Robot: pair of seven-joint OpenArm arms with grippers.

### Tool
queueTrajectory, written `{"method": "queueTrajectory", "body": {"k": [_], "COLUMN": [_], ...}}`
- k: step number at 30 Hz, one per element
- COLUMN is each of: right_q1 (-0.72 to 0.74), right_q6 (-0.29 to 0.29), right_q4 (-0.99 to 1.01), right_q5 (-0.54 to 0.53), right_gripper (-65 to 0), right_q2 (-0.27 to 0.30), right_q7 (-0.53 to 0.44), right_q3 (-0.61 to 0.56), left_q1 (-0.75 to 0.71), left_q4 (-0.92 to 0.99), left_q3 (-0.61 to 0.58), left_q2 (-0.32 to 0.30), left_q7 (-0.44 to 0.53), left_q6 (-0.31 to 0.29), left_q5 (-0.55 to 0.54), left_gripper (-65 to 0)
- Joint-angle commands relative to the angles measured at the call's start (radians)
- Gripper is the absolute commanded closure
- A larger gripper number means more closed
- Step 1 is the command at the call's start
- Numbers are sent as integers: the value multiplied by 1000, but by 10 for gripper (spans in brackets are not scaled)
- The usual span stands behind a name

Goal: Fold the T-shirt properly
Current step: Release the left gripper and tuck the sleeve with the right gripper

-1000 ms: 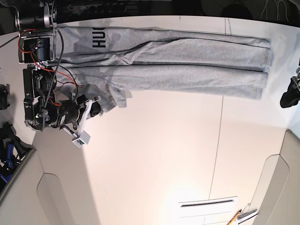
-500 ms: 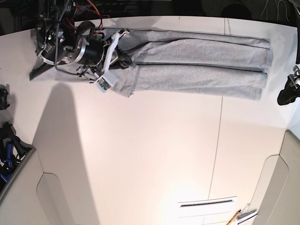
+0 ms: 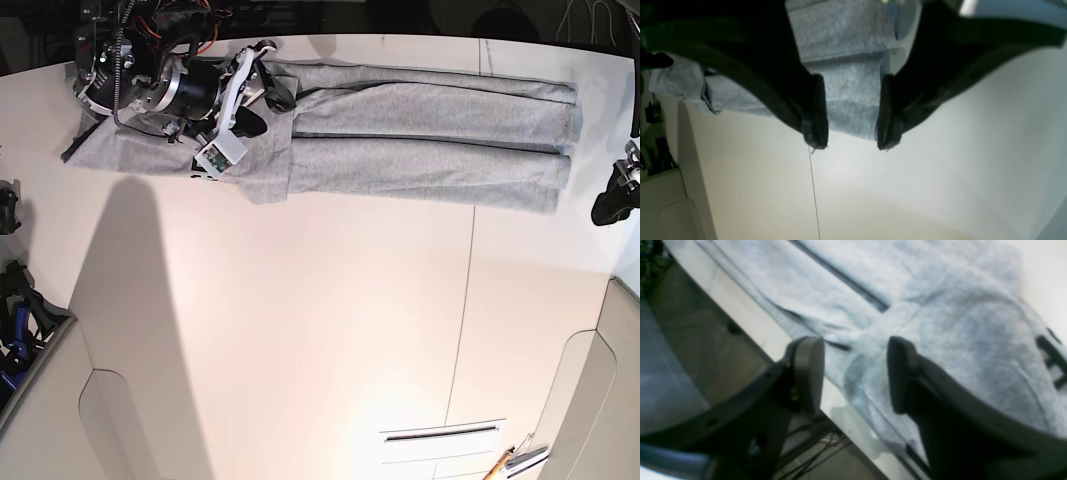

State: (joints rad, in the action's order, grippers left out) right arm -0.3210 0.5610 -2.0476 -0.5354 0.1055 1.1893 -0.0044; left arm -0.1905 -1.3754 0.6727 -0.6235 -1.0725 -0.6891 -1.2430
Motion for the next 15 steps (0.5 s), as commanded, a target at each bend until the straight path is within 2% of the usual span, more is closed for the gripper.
{"method": "queueTrajectory", "body": {"k": [1,5,10,15], "right_q1": [6,31,64,91], "right_q6": [3,3,4,3], "right_q4": [-19,-32,-71,-71], "right_q5": [-22,-21,-9,50], "right_gripper": [-304,-304,-304,-304], "right_q2": [2,2,2,2], "right_q7": [-19,-18,-30,-46], "right_q3": [1,14,84,223], "left_q1": [7,7,-6,-64], "left_q4": [-17,-17,-17,-16], "left_q3": [8,9,9,9], "left_q2": [-27,-19,12,10], "left_q7": [26,106,76,43], "left_q6": [-9,-9,-9,-9], "left_q5": [-21,76,78,113], "left_gripper": [-277,-277,-282,-289]}}
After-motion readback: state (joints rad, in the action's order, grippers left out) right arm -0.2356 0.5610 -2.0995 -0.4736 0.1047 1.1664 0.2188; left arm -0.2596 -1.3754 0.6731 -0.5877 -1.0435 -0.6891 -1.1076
